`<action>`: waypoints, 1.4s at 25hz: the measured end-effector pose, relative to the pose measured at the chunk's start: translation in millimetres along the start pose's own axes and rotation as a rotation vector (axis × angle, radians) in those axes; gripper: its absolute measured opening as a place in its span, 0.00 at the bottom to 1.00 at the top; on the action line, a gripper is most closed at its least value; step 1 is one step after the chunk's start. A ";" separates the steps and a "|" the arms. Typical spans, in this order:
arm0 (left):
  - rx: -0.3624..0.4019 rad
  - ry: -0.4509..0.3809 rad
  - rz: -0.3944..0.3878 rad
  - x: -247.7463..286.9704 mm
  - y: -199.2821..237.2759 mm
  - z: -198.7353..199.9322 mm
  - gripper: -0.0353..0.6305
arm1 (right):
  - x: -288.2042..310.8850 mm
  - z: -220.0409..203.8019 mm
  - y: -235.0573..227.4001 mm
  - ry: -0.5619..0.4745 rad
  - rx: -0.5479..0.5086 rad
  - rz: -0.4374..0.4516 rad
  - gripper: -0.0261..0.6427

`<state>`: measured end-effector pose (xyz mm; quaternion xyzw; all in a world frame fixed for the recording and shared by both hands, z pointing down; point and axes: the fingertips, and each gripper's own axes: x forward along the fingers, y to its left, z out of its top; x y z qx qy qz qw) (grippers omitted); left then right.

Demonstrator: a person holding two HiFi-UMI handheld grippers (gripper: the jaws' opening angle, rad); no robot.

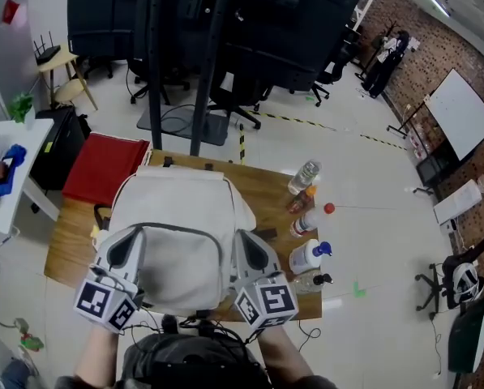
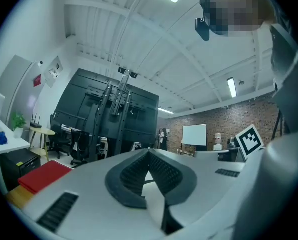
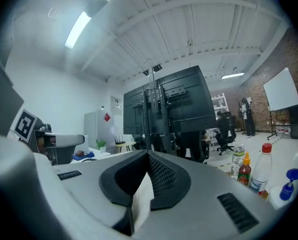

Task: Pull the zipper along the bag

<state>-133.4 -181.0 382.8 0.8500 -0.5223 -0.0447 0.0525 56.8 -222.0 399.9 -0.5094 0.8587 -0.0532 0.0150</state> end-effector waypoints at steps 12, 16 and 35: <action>0.074 0.105 0.018 29.0 1.8 -19.0 0.08 | 28.9 0.8 34.3 -0.032 -0.134 0.100 0.05; 0.082 0.115 0.031 33.3 9.2 -21.9 0.08 | 33.8 -8.0 40.0 0.001 -0.157 0.120 0.05; 0.063 0.155 0.043 41.4 13.3 -41.8 0.08 | 40.4 -25.2 44.4 0.075 -0.152 0.148 0.05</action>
